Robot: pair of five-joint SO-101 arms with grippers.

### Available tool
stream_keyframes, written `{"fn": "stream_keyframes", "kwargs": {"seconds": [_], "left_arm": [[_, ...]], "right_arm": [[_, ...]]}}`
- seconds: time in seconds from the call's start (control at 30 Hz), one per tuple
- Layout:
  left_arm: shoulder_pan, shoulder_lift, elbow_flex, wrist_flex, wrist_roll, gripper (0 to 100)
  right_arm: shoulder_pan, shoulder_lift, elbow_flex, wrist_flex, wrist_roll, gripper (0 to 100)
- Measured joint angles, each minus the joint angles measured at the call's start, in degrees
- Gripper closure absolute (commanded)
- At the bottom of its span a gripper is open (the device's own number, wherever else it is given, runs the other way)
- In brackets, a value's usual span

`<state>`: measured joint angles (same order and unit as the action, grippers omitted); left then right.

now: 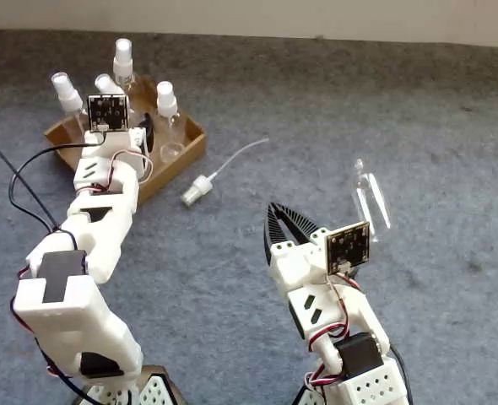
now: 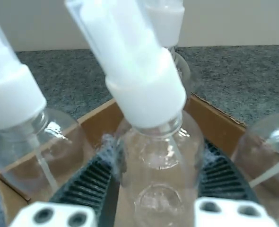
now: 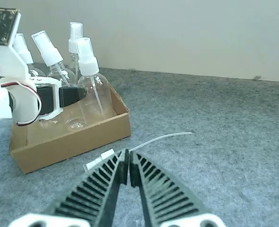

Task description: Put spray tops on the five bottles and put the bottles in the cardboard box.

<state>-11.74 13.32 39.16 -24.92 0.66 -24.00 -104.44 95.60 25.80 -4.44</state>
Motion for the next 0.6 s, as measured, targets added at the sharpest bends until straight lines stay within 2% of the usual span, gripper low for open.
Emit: {"fn": "stream_keyframes", "kwargs": {"seconds": [0.47, 0.6], "left_arm": [[-1.4, 0.0, 1.0, 0.0, 0.0, 90], [-1.4, 0.0, 1.0, 0.0, 0.0, 85]], "right_arm": [[0.0, 0.0, 0.0, 0.0, 0.0, 99.3], [0.0, 0.0, 0.0, 0.0, 0.0, 99.3]]}}
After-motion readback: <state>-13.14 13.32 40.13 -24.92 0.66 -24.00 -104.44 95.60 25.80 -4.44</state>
